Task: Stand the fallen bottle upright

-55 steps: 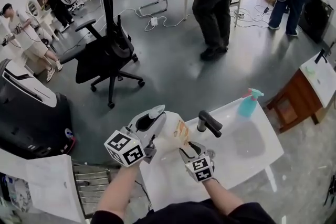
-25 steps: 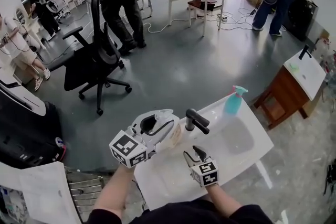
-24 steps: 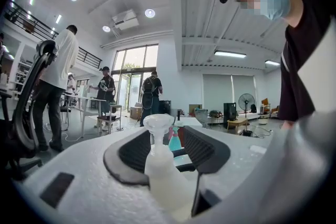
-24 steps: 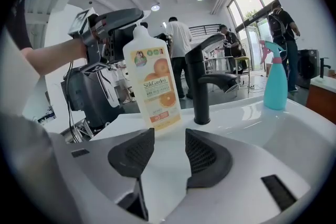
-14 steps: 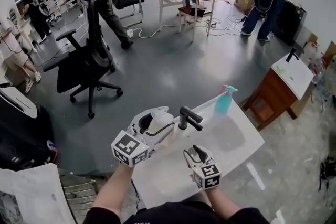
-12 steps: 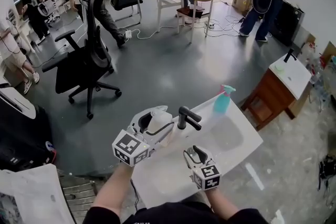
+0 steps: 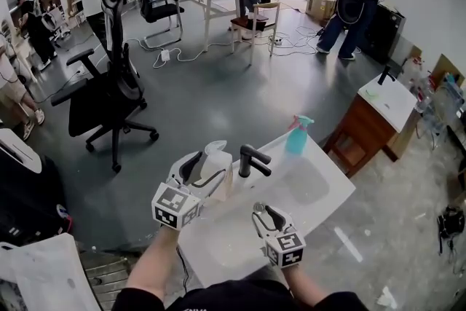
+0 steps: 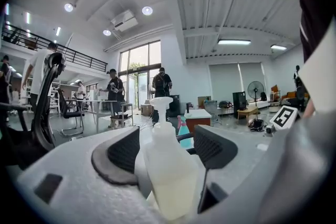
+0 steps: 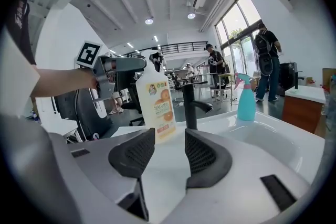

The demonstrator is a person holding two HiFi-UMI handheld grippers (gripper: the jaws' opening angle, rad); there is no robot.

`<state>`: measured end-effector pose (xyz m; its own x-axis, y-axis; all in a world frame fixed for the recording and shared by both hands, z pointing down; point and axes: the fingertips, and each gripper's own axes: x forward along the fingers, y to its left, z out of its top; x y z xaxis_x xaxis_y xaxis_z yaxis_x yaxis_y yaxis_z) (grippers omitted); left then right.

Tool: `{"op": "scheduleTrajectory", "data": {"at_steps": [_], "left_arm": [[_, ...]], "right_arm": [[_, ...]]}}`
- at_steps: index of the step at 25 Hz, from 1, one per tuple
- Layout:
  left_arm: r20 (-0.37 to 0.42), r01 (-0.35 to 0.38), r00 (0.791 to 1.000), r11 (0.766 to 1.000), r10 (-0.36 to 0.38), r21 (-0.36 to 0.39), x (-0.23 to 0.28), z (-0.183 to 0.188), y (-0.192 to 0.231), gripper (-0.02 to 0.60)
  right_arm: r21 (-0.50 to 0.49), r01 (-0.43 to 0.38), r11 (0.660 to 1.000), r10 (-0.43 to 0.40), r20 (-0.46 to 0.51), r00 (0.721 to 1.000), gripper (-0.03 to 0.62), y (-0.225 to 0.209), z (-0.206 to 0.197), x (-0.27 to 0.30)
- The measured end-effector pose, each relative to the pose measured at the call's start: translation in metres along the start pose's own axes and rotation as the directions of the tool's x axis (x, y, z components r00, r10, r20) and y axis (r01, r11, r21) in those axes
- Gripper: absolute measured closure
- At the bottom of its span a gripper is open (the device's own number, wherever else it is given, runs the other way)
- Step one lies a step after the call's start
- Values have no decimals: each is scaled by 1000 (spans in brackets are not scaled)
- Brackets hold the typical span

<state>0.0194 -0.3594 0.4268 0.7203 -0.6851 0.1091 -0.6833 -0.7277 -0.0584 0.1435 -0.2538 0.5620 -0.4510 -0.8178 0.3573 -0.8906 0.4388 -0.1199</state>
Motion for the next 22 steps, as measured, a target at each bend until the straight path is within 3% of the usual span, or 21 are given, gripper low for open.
{"op": "scheduleTrajectory", "data": {"at_steps": [12, 22], "left_arm": [[33, -44, 998, 995, 47, -88, -91, -29, 1, 269], [40, -70, 996, 986, 77, -150, -167, -61, -20, 467]], "right_arm": [[40, -15, 999, 12, 71, 997, 450, 50, 11, -17], [50, 9, 999, -17, 164, 986, 547, 94, 27, -53]]}}
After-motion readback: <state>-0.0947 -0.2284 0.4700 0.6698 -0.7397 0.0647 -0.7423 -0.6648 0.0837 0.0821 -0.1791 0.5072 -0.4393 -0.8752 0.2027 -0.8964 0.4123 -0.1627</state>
